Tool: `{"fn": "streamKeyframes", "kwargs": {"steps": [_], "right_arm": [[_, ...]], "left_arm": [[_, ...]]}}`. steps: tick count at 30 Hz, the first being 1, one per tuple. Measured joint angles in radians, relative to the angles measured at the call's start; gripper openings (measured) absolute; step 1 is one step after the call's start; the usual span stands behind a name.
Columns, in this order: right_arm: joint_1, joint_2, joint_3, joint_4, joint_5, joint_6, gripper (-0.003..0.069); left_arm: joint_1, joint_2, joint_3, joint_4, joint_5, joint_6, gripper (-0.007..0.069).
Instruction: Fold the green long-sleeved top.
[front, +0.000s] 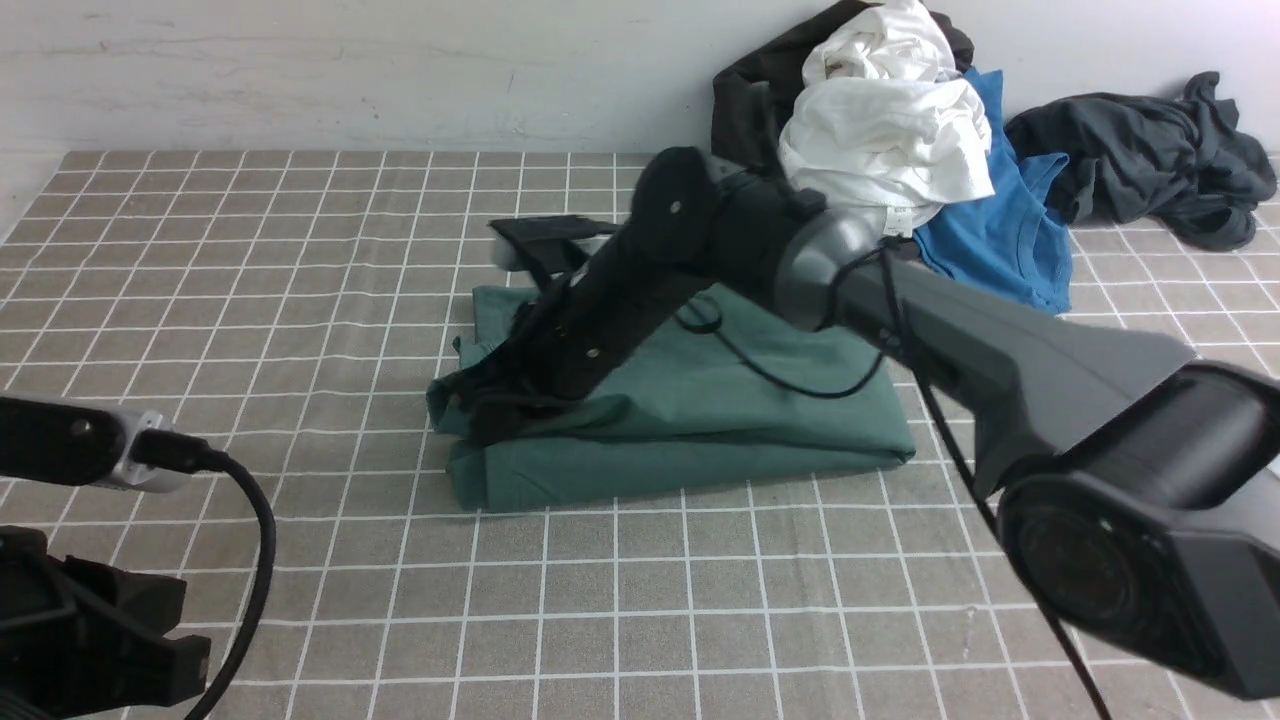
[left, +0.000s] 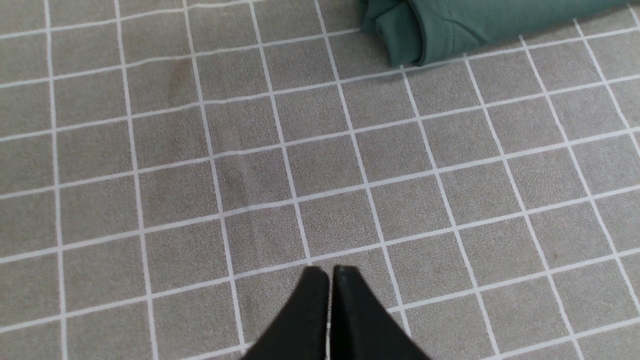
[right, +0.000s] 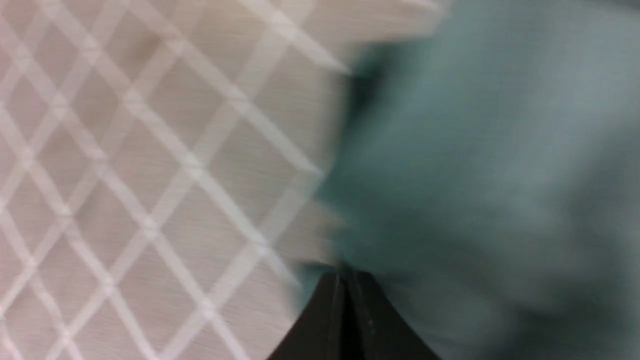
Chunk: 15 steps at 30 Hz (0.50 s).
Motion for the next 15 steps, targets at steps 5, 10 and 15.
{"fn": "streamKeyframes", "kwargs": {"steps": [5,10,15], "right_arm": [[0.035,-0.048,-0.045,-0.173,0.050,0.016,-0.0013],[0.022,-0.187,-0.103,-0.494,0.161,0.072,-0.0013],[-0.018,-0.438,-0.013,-0.620,0.171,0.111,-0.0013]], "left_arm": [[-0.003,-0.114,0.000,-0.015,0.019,0.069,-0.0008],[-0.003,-0.333,0.034,-0.029,-0.046,0.161,-0.0008],[-0.003,-0.550,0.151,-0.033,-0.158,0.209,-0.0008]]}}
